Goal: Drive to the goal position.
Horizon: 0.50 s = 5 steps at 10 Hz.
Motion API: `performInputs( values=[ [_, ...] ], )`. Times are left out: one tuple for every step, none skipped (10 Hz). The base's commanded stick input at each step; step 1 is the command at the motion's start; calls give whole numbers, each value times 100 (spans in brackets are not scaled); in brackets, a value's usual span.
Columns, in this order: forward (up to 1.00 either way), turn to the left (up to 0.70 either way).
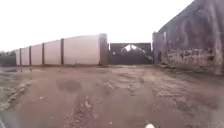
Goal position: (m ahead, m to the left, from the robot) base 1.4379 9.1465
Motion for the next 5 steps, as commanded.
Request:
performInputs(
  values=[
    [70, 0],
    [70, 0],
    [70, 0],
    [70, 0],
    [70, 2]
  ],
)
